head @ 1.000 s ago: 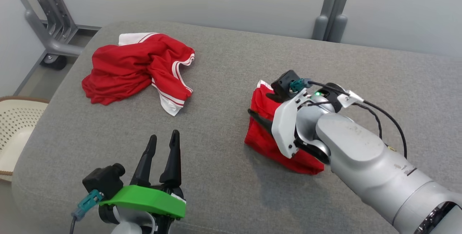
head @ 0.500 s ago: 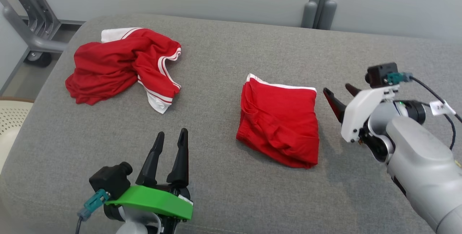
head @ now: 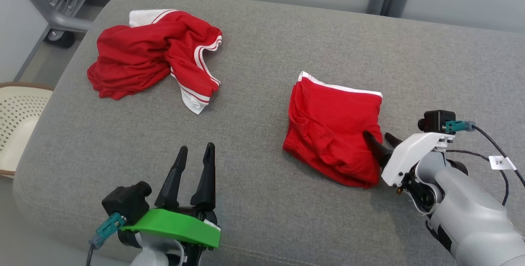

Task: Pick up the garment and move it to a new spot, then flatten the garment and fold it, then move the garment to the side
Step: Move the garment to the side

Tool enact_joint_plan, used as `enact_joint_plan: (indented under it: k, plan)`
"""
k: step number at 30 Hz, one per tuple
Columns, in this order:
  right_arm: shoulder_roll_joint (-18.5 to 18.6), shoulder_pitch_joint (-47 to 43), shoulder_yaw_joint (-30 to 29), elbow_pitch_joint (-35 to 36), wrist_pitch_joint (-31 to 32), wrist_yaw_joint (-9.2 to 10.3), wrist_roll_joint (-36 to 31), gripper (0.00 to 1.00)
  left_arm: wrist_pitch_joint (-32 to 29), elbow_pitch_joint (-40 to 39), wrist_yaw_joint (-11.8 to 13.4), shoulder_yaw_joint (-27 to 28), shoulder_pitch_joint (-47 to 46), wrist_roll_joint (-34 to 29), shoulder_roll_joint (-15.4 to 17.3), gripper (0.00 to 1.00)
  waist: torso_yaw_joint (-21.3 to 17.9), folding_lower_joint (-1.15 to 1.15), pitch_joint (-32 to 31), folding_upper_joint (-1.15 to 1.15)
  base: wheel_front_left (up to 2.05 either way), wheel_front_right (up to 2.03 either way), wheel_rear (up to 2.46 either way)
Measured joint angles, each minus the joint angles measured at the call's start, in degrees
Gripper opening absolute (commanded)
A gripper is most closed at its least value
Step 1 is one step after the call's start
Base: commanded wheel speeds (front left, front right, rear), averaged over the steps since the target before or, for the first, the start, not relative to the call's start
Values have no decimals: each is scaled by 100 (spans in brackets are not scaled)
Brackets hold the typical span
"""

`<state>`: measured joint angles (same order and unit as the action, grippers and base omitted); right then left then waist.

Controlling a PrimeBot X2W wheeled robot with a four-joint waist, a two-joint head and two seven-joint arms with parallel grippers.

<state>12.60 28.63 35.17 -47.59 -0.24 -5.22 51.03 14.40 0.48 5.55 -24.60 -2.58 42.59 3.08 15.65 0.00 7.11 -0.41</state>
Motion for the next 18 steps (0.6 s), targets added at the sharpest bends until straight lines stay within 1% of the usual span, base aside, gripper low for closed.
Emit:
enact_joint_plan:
  k: [4,8,10,12,13,14,15,16,17,18]
  plan:
    - [-12,-2,-124,-40,3,-78,220,100,0,-5,0,3,-52,0,-1,100,76,0,86,0,0,0,0]
    - [-30,-1,-159,-79,53,-85,314,100,0,-5,1,31,-66,0,-1,100,128,0,141,0,0,0,0]
    - [-55,-1,-253,-108,125,-132,503,100,0,-5,1,33,-66,0,-1,100,138,0,155,0,0,0,0]
    - [-105,-1,-343,-122,188,-132,673,100,0,-4,1,35,-66,0,-1,100,143,0,167,0,0,0,0]
    - [-135,-1,-370,-125,202,-133,740,85,0,-4,1,37,-66,0,-1,100,144,0,173,0,0,0,0]
    - [-168,3,-386,-123,240,-143,823,65,0,-3,2,40,-66,0,-1,100,145,0,185,0,0,0,0]
    - [-172,4,-393,-122,259,-157,851,43,0,-2,2,41,-66,0,-1,100,144,0,191,0,0,0,0]
    - [-178,4,-393,-118,307,-185,881,34,0,0,2,42,-67,0,-1,100,142,0,196,0,0,0,0]
    - [-183,4,-392,-115,344,-183,914,31,0,3,2,42,-67,0,-1,100,139,0,201,0,0,0,0]
    - [-186,4,-382,-115,361,-183,915,24,0,8,3,43,-68,0,-1,100,136,0,205,0,0,0,0]
